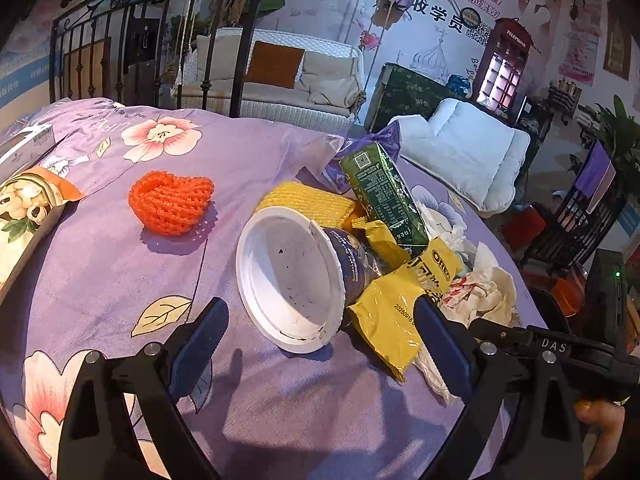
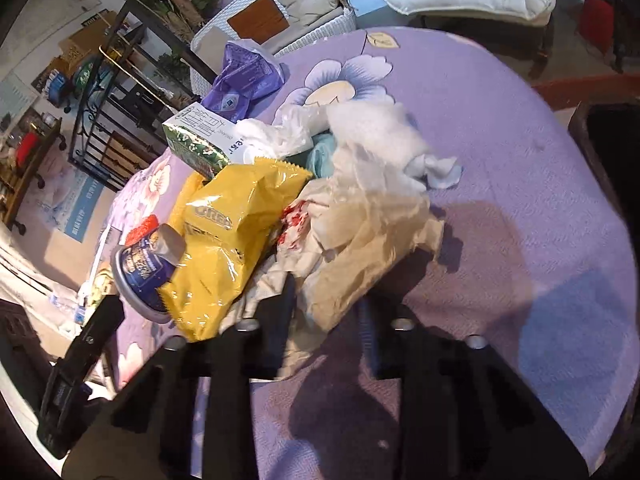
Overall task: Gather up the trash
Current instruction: 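Grasp the white paper bowl with the left tool while the right tool grasps crumpled tissues, then carry the bowl and tissues to the black bin and release them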
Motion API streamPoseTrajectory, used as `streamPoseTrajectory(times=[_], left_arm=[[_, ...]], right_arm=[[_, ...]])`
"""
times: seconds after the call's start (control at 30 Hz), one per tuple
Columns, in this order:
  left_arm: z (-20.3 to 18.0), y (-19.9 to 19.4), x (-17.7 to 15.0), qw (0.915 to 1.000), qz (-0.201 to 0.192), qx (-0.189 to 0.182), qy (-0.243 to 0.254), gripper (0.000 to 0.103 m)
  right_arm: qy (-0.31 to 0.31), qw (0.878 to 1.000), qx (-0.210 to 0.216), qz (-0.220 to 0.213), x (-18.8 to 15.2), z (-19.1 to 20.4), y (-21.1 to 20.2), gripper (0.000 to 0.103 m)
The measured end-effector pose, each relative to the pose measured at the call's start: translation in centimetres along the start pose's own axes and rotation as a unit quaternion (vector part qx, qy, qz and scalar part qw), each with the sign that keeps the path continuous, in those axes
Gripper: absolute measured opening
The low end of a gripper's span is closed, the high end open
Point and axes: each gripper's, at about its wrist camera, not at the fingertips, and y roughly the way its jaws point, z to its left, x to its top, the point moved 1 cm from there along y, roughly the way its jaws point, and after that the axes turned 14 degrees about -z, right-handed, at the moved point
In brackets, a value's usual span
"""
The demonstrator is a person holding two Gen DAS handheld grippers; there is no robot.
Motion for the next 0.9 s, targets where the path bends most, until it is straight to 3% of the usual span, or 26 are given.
streamPoseTrajectory(times=[0.2, 0.43, 0.53, 0.6, 0.7, 0.9], left_arm=[[0.0, 1.4, 0.5, 0.9999, 0.014, -0.003, -0.002, 0.075], [-0.5, 3.3, 1.2, 0.9994, 0.03, -0.012, 0.012, 0.063], [-0.9, 4.1, 1.2, 0.999, 0.037, -0.013, 0.024, 0.046], [-1.0, 4.3, 1.1, 0.9988, 0.04, -0.016, 0.024, 0.023], [-1.1, 3.9, 1.0, 0.999, 0.036, -0.015, 0.023, 0.012], [-1.5, 1.6, 0.8, 0.9995, 0.006, -0.007, 0.031, 0.009]], right_arm=[[-0.003, 1.0, 0.023, -0.011, -0.2, 0.1, -1.3, 0.013], [-0.023, 0.999, 0.036, -0.028, -0.3, 0.7, -3.8, 0.012], [-0.027, 0.998, 0.042, -0.032, -0.4, 0.8, -4.8, 0.012], [-0.033, 0.998, 0.046, -0.036, -0.6, 0.7, -5.5, 0.012], [-0.041, 0.997, 0.052, -0.041, -0.6, 0.6, -6.2, 0.012], [-0.055, 0.995, 0.066, -0.059, -0.8, 0.7, -8.1, 0.012]])
